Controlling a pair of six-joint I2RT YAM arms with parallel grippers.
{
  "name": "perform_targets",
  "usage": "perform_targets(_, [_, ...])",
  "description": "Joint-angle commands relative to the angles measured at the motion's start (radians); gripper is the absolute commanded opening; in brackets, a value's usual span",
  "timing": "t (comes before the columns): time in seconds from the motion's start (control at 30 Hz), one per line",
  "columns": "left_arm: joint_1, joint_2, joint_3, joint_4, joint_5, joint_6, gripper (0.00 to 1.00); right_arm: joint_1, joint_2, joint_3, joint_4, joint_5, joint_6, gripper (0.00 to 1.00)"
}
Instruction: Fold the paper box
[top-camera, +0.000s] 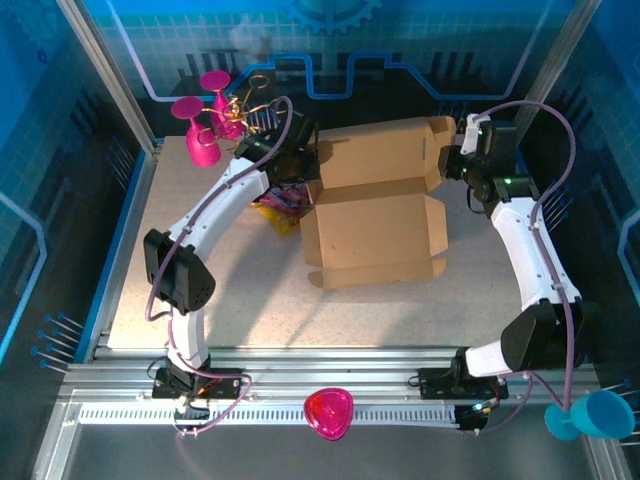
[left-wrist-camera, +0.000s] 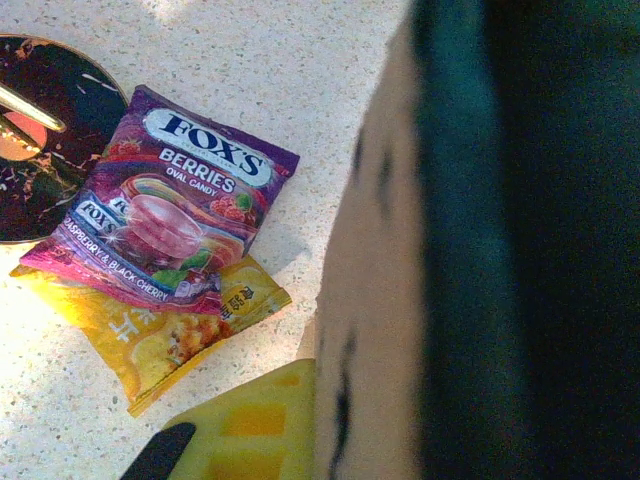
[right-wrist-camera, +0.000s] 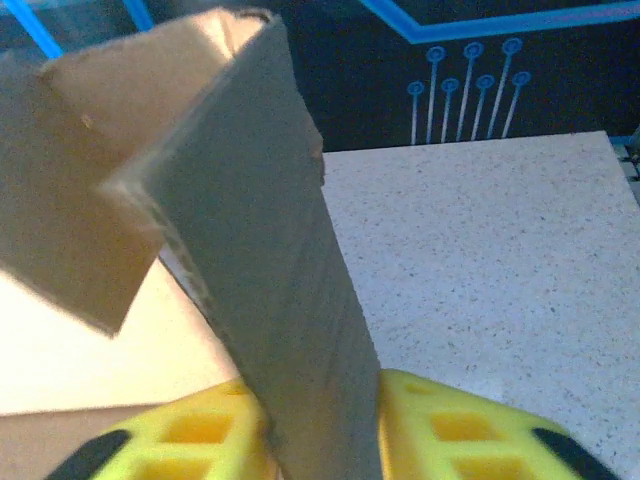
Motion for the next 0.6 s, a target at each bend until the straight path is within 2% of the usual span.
perform_targets(0.0, [0.008, 0.019, 0.048, -0.022, 0.02, -0.002, 0.0, 0.039, 0.017, 0.048, -0.006, 0.095, -0.08, 0.16])
perform_targets(0.07, [0.007, 0.023, 0.052, -0.026, 0.017, -0.005, 0.0, 0.066, 0.01, 0.043, 0.005, 0.129, -0.102, 0.01])
perform_targets(0.33, [0.007, 0.038, 0.075, -0.049, -0.027, -0.046, 0.0, 0.184, -0.133, -0.017, 0.002, 0.294, -0.128, 0.0])
perform_targets(0.57, [-0.008, 0.055, 0.102, -0.041, -0.024, -0.055, 0.0, 0.298, -0.121, -0.05, -0.021, 0.394, -0.114, 0.0])
